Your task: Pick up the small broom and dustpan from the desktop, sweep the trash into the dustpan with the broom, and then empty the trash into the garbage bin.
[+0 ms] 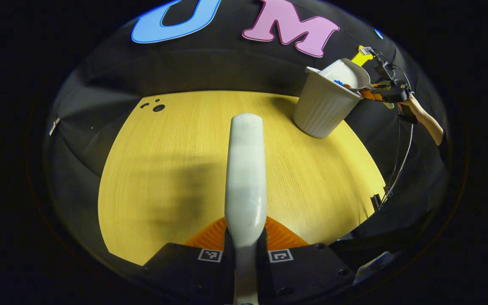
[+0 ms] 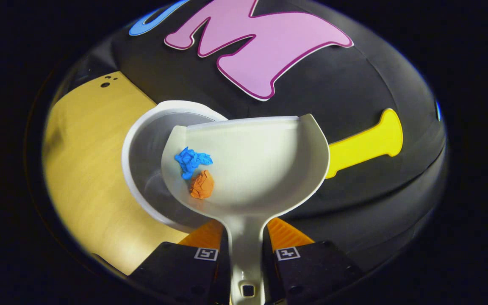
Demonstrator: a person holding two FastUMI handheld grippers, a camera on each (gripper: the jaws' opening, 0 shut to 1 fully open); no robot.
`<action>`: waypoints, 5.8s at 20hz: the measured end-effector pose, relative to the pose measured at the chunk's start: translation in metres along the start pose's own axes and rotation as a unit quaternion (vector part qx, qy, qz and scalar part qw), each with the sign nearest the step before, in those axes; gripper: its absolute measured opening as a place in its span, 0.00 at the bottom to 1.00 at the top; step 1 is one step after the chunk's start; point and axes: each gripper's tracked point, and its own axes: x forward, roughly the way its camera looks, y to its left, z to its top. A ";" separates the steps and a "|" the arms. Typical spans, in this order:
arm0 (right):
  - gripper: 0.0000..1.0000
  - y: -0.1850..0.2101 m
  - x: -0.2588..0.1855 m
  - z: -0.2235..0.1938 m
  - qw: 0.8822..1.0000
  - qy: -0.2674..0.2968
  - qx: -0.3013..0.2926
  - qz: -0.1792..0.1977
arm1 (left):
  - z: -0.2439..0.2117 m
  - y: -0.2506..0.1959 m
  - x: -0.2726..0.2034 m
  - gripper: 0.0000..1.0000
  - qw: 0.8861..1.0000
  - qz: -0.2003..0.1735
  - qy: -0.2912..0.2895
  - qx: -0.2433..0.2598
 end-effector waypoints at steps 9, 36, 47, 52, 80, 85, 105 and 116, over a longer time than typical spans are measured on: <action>0.34 -0.021 -0.004 0.011 0.960 -0.059 -0.243 -0.122 | 0.017 0.021 -0.002 0.26 1.000 0.023 0.000 0.013; 0.34 -0.075 -0.038 -0.017 0.997 -0.013 0.054 -0.048 | 0.006 0.042 -0.028 0.25 0.996 0.062 -0.050 -0.043; 0.34 -0.067 -0.045 -0.007 0.965 -0.056 0.254 0.036 | -0.018 0.045 -0.050 0.25 0.992 0.083 -0.087 -0.036; 0.34 -0.046 -0.034 -0.017 0.947 -0.055 0.302 0.097 | -0.034 0.035 -0.042 0.25 0.992 0.080 -0.086 -0.038; 0.35 0.207 0.063 -0.186 0.892 0.180 0.302 0.283 | -0.058 0.018 0.115 0.24 0.992 0.111 0.063 -0.016; 0.36 0.211 0.067 -0.191 0.896 0.188 0.293 0.276 | -0.066 0.020 0.134 0.24 0.990 0.116 0.077 0.001; 1.00 0.103 0.018 -0.108 0.914 0.030 0.360 0.184 | 0.028 -0.019 -0.008 0.95 0.982 0.110 -0.156 0.003; 0.99 0.021 -0.095 -0.011 0.889 -0.169 0.405 0.135 | 0.089 -0.057 -0.177 0.95 0.916 0.129 -0.378 0.037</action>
